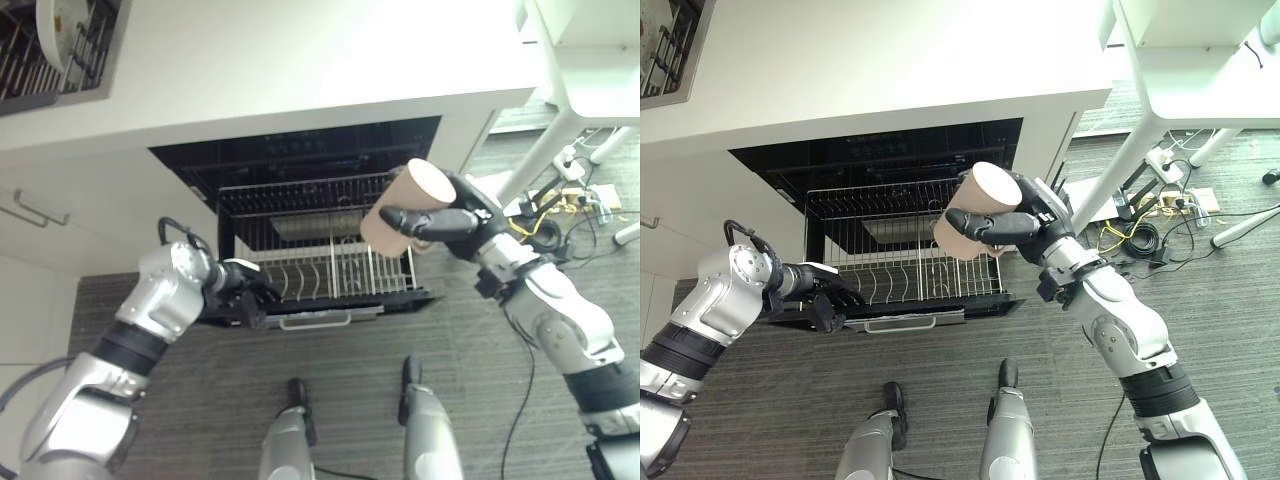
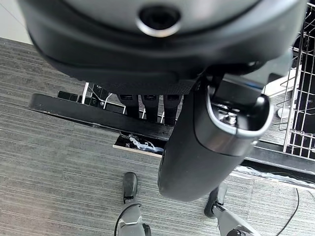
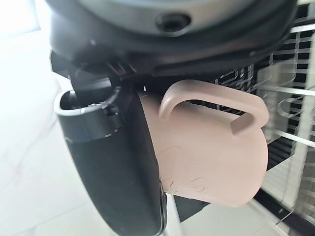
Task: Place the dishes in the dishwasher.
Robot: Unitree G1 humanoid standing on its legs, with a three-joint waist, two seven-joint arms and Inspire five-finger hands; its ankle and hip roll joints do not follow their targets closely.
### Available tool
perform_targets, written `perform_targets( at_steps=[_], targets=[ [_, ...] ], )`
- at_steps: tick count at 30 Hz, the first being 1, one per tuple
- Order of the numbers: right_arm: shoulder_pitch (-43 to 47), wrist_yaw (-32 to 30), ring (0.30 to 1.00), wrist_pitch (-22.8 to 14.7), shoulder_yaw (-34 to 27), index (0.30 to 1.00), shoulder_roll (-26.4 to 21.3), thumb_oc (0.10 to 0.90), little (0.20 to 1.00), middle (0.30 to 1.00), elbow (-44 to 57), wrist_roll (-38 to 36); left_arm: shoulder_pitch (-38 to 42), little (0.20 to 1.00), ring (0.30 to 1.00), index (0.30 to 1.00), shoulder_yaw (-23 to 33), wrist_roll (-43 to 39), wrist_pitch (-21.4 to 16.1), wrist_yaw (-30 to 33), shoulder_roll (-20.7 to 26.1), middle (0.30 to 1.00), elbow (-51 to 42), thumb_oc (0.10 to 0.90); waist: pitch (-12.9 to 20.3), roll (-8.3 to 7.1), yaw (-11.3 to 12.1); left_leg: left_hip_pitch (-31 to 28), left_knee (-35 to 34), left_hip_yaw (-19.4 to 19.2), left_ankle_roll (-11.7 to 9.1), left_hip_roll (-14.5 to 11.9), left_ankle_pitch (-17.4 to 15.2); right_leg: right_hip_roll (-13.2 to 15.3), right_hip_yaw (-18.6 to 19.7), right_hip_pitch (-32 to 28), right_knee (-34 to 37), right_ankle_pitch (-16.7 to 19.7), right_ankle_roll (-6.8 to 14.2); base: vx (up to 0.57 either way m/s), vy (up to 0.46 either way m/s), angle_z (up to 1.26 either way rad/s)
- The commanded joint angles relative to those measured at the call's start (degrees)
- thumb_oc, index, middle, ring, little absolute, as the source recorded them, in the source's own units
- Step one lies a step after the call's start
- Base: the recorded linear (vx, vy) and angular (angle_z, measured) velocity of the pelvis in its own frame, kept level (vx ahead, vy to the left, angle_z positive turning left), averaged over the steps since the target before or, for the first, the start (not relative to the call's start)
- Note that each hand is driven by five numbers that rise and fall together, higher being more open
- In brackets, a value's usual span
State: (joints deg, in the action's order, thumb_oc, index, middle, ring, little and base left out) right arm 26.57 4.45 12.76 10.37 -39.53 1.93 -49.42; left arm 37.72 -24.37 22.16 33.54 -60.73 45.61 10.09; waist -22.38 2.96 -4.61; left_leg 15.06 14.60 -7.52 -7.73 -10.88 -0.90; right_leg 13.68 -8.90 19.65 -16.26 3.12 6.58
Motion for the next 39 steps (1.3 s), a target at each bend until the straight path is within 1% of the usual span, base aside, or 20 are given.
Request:
perform_targets(
  at_steps=[1,2,3,5,6,7,8,9,10,11,12,13,14,20,22,24,27,29,33,39],
  targets=[
    [7.43,1.98,0.300,-4.34,-3.19,0.300,-1.25,0.400,0.300,0.300,1.88,2.51,-12.47,0.900,0.900,0.900,-3.04,-18.24,1.29,-1.48,-1.46,0.900,-1.86,0.800,2.38,-1.49,1.62,-0.67,2.59,-1.89,0.30,-1.07,-5.70,-0.39,0.98,-3.65,-0.93,-7.69,2.87,0.00,0.000,0.00],
    [7.75,1.80,0.300,-3.86,-3.11,0.300,-1.75,0.400,0.300,0.300,0.96,3.90,-12.60,0.900,0.900,0.900,-2.25,-20.68,0.29,2.16,-1.35,0.900,-1.89,0.800,2.41,-1.55,1.94,-0.63,2.59,-1.75,0.32,-1.00,-5.67,-0.30,0.84,-3.71,-0.93,-7.70,2.88,0.03,-0.030,0.01],
    [8.20,1.80,0.300,-3.84,-2.99,0.300,-3.04,0.400,0.300,0.300,-0.82,5.76,-12.99,0.900,0.900,0.900,-0.89,-24.54,-1.72,7.52,-0.65,0.900,-2.52,0.800,2.31,-1.58,2.52,-0.75,2.59,-1.39,0.26,-0.83,-5.94,-0.15,0.54,-4.04,-0.93,-8.01,3.01,0.01,-0.035,0.01],
    [8.76,1.49,0.300,-3.58,-2.95,0.300,-4.74,0.400,0.300,0.300,-3.09,6.75,-13.87,0.900,0.900,0.900,1.09,-27.76,-3.70,12.22,0.35,0.900,-3.65,0.800,2.41,-1.67,3.39,-0.04,2.59,-0.91,0.32,-0.60,-5.39,0.06,0.16,-3.66,-0.93,-7.62,2.94,0.00,-0.063,0.03],
    [10.02,1.01,0.300,-3.67,-2.89,0.300,-6.40,0.400,0.300,0.300,-6.61,6.46,-14.71,0.900,0.900,0.900,2.71,-30.92,-6.81,16.80,1.58,0.900,-4.20,0.800,2.25,-1.72,4.32,0.02,2.59,-0.39,0.20,-0.45,-5.29,0.34,-0.44,-3.96,-0.93,-7.55,3.04,0.04,-0.075,0.12],
    [10.51,0.94,0.300,-3.64,-2.83,0.300,-6.90,0.400,0.300,0.300,-7.84,6.39,-14.78,0.900,0.900,0.900,3.03,-31.46,-7.26,17.53,1.82,0.900,-4.24,0.800,2.21,-1.71,4.63,-0.25,2.59,-0.20,0.14,-0.38,-5.66,0.40,-0.65,-4.35,-0.93,-7.90,3.14,0.04,-0.093,0.24],
    [12.83,0.57,0.300,-3.43,-2.13,0.300,-8.27,0.400,0.300,0.300,-11.82,6.36,-14.64,0.900,0.900,0.900,3.98,-33.68,-9.58,20.77,2.52,0.900,-4.28,0.800,2.12,-1.70,5.72,-0.02,2.59,0.44,0.15,-0.07,-5.63,0.57,-1.25,-4.50,-0.93,-7.90,3.08,0.03,-0.052,0.22],
    [12.83,0.57,0.300,-3.43,-2.13,0.300,-8.27,0.400,0.300,0.300,-11.82,6.36,-14.64,0.900,0.900,0.900,3.98,-33.68,-9.58,20.77,2.52,0.900,-4.28,0.800,2.12,-1.70,5.72,-0.02,2.59,0.44,0.15,-0.07,-5.63,0.57,-1.25,-4.50,-0.93,-7.90,3.08,-0.01,-0.093,0.18],
    [16.09,0.21,0.300,-2.60,-0.79,0.300,-9.40,0.400,0.300,0.300,-16.25,5.59,-14.11,0.900,0.900,0.900,4.77,-36.05,-11.49,24.21,3.30,0.900,-3.96,0.800,2.03,-1.76,6.97,0.63,2.59,1.08,0.16,0.20,-5.22,0.81,-1.97,-4.29,-0.93,-7.56,2.97,-0.02,-0.070,0.14],
    [17.19,0.84,0.300,-2.19,-0.20,0.300,-9.78,0.400,0.300,0.300,-17.79,3.57,-13.93,0.900,0.900,0.900,4.93,-36.40,-12.19,25.35,3.42,0.900,-3.73,0.800,1.93,-1.80,7.31,0.76,2.59,1.28,0.16,0.27,-5.18,0.92,-2.28,-4.32,-0.93,-7.52,2.99,-0.01,-0.106,0.17],
    [18.35,1.10,0.300,-1.59,0.24,0.300,-9.96,0.400,0.300,0.300,-20.11,3.55,-13.53,0.900,0.900,0.900,5.21,-36.72,-12.86,26.77,3.76,0.900,-3.50,0.800,1.88,-1.88,7.94,0.88,2.59,1.57,0.12,0.35,-5.18,1.04,-2.69,-4.40,-0.93,-7.57,2.97,0.03,-0.077,0.19],
    [19.63,1.00,0.300,-1.86,1.10,0.300,-10.21,0.400,0.300,0.300,-22.30,4.26,-13.26,0.900,0.900,0.900,5.11,-36.67,-13.50,27.25,3.98,0.900,-3.14,0.800,1.77,-1.93,8.41,0.62,2.59,1.84,0.04,0.38,-5.53,1.14,-3.04,-4.82,-0.93,-7.89,3.06,0.05,-0.120,0.21],
    [24.01,1.15,0.300,-0.70,3.66,0.300,-11.10,0.400,0.300,0.300,-27.40,4.25,-12.57,0.900,0.900,0.900,4.92,-37.30,-14.81,29.32,4.56,0.900,-3.05,0.800,1.62,-2.07,9.69,0.99,2.59,2.54,0.03,0.61,-5.49,1.30,-3.69,-4.79,-0.93,-7.81,3.02,0.04,-0.094,0.24],
    [31.36,2.76,0.300,1.81,8.50,0.300,-11.82,0.400,0.300,0.300,-39.99,3.55,-11.22,0.900,0.900,0.900,4.07,-37.73,-17.19,30.57,5.42,0.900,-2.71,0.800,1.60,-2.27,11.69,1.75,2.59,3.58,-0.03,0.97,-5.40,1.42,-4.57,-4.55,-0.93,-7.61,2.95,0.02,-0.052,0.12],
    [33.45,3.07,0.300,2.65,10.62,0.300,-11.42,0.400,0.300,0.300,-44.96,4.31,-9.84,0.900,0.900,0.900,3.46,-38.28,-17.04,30.27,6.09,0.900,-3.06,0.800,1.36,-2.40,12.56,1.99,2.59,4.05,-0.02,1.11,-5.37,1.53,-5.21,-4.56,-0.93,-7.48,2.89,0.04,-0.061,0.16],
    [34.64,2.86,0.300,2.94,11.58,0.300,-11.18,0.400,0.300,0.300,-47.33,4.74,-9.16,0.900,0.900,0.900,3.08,-38.76,-17.01,30.41,6.53,0.900,-3.20,0.800,1.07,-2.50,12.96,2.11,2.59,4.27,-0.01,1.17,-5.36,1.60,-5.51,-4.49,-0.93,-7.34,2.88,0.03,-0.051,0.14],
    [36.53,1.82,0.300,3.78,12.72,0.300,-10.29,0.400,0.300,0.300,-49.96,3.57,-7.91,0.900,0.900,0.900,2.30,-39.65,-17.60,30.58,6.87,0.900,-2.69,0.800,0.70,-2.50,13.39,2.34,2.59,4.64,-0.02,1.36,-5.36,1.60,-5.73,-4.29,-0.93,-7.23,2.83,0.02,-0.028,0.08],
    [36.97,1.84,0.300,3.63,12.37,0.300,-9.24,0.400,0.300,0.300,-52.02,4.57,-7.20,0.900,0.900,0.900,1.85,-39.58,-18.06,30.79,6.80,0.900,-2.62,0.800,0.46,-2.19,13.57,2.54,2.59,4.92,0.07,1.64,-5.39,1.58,-5.74,-4.07,-0.93,-7.16,2.79,0.00,0.000,0.00],
    [35.99,2.18,0.300,4.32,12.52,0.300,-8.87,0.400,0.300,0.300,-53.09,6.21,-6.69,0.900,0.900,0.900,1.61,-40.39,-18.06,31.74,7.34,0.900,-3.06,0.800,0.11,-1.66,13.63,2.84,2.59,5.13,0.21,1.92,-5.32,1.81,-5.84,-3.68,-0.93,-6.93,2.89,0.00,0.004,0.02],
    [34.94,1.74,0.300,3.37,11.91,0.300,-7.40,0.400,0.300,0.300,-55.51,6.67,-6.35,0.900,0.900,0.900,1.64,-42.60,-18.30,33.20,7.44,0.900,-3.67,0.800,-0.95,-0.63,13.66,3.21,2.59,5.16,0.32,2.12,-5.18,2.01,-6.08,-3.19,-0.93,-6.75,2.90,-0.01,0.011,0.06]
  ],
)
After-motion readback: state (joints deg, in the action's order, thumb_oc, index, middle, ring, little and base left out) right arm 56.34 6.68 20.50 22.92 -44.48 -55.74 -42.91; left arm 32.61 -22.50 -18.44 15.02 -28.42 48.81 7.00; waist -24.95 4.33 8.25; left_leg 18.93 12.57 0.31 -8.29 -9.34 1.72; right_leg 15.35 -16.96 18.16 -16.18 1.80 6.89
